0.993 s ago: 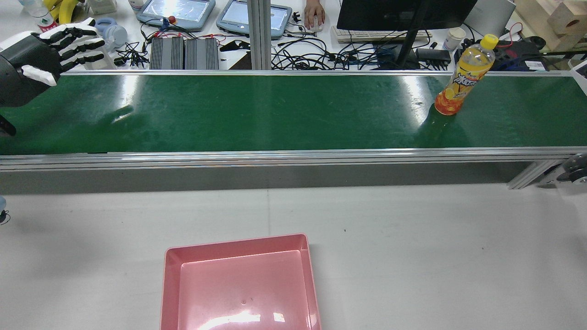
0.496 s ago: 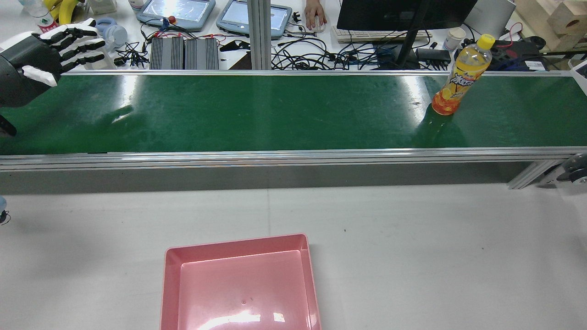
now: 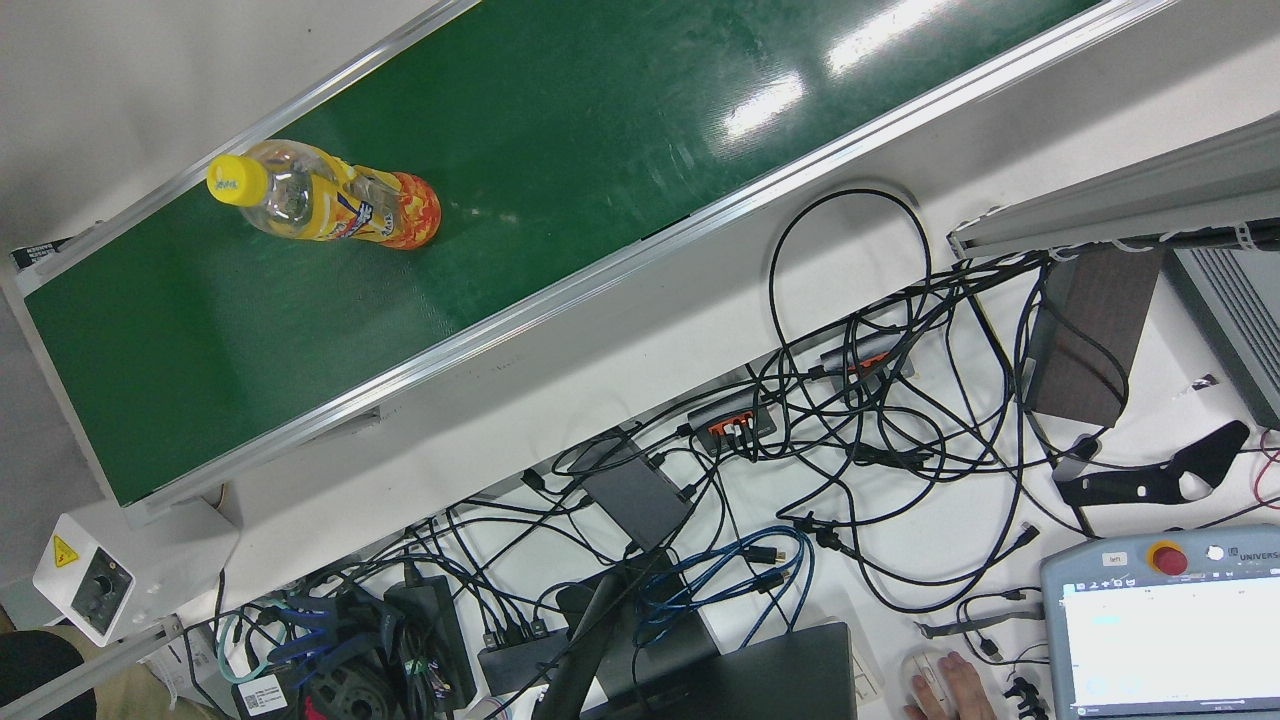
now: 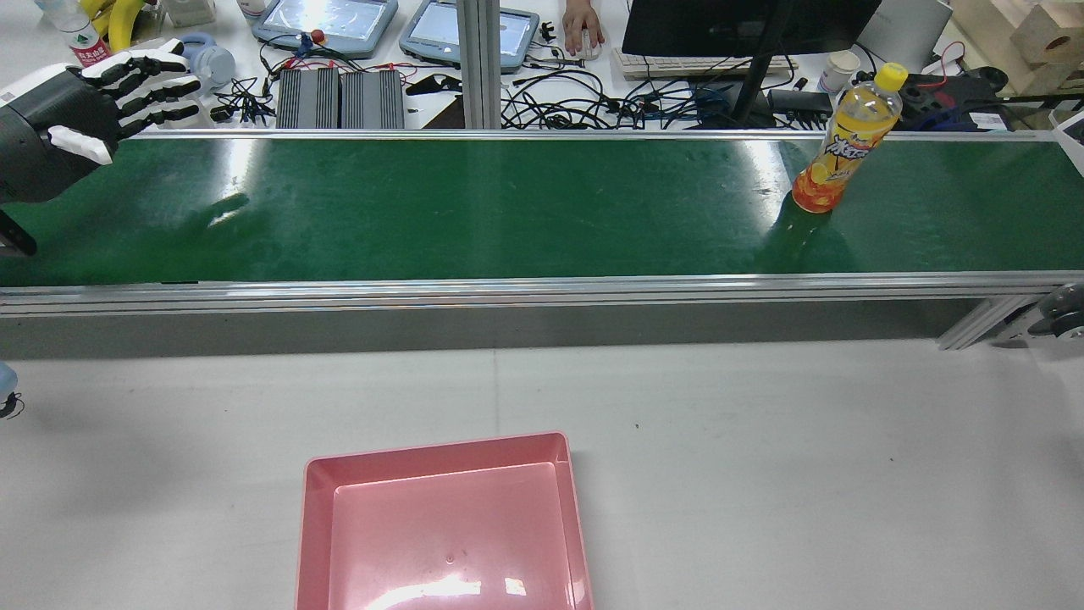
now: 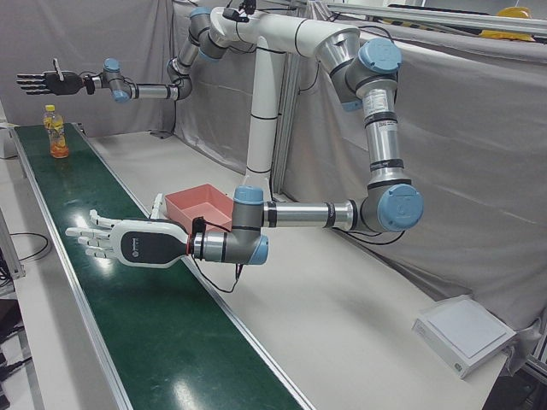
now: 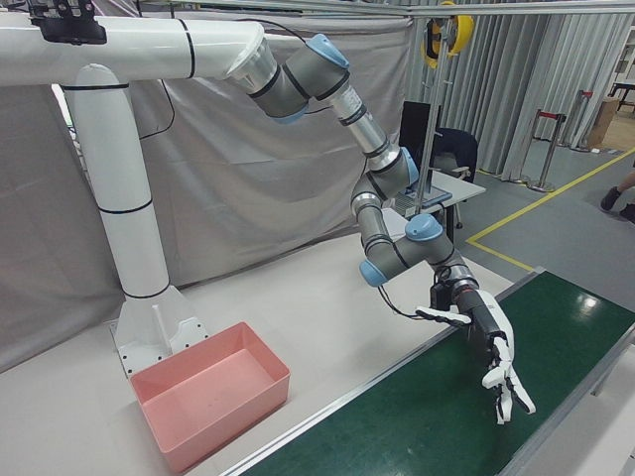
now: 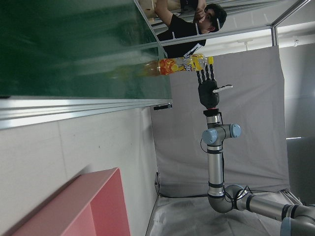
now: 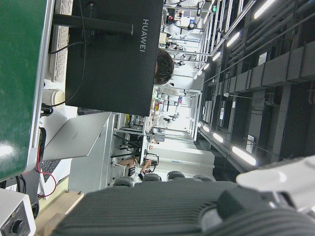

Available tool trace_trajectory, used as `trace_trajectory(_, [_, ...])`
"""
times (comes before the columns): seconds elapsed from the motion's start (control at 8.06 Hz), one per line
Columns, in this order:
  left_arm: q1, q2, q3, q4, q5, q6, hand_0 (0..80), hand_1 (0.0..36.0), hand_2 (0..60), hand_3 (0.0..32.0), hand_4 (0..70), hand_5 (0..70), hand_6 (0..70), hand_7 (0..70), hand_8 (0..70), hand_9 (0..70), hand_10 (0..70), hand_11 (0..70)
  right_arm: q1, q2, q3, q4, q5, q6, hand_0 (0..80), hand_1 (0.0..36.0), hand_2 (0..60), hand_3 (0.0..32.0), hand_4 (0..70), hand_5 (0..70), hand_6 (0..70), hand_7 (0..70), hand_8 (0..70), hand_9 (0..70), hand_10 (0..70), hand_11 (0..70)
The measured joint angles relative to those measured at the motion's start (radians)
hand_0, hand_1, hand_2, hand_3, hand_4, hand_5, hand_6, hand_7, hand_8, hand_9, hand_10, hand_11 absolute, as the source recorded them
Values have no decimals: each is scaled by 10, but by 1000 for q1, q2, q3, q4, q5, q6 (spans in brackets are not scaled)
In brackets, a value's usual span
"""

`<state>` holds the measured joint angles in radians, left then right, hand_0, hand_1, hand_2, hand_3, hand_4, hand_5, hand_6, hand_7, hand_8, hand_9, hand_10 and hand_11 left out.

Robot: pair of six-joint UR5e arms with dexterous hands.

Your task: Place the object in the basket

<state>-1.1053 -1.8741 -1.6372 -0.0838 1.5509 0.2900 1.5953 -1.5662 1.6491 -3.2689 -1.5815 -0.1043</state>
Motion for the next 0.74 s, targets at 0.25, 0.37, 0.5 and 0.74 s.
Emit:
trace_trajectory(0.25, [3, 0, 0, 1, 0, 0, 485, 66, 0, 48, 135, 296, 29, 19, 113, 118, 88, 135, 0, 0, 0, 0, 0, 0, 0, 0, 0, 0, 0, 0, 0, 0, 0, 0, 0, 0])
trace_trajectory(0.37, [3, 0, 0, 1, 0, 0, 485, 65, 0, 48, 135, 296, 30, 20, 113, 118, 86, 133, 0, 0, 0, 0, 0, 0, 0, 0, 0, 0, 0, 0, 0, 0, 0, 0, 0, 0])
trace_trajectory(0.5, [4, 0, 0, 1, 0, 0, 486, 64, 0, 50, 136, 295, 29, 19, 112, 118, 87, 135, 0, 0, 0, 0, 0, 0, 0, 0, 0, 0, 0, 0, 0, 0, 0, 0, 0, 0])
trace_trajectory(0.74, [4, 0, 0, 1, 0, 0, 485, 64, 0, 52, 133, 296, 30, 19, 112, 118, 87, 134, 0, 0, 0, 0, 0, 0, 0, 0, 0, 0, 0, 0, 0, 0, 0, 0, 0, 0])
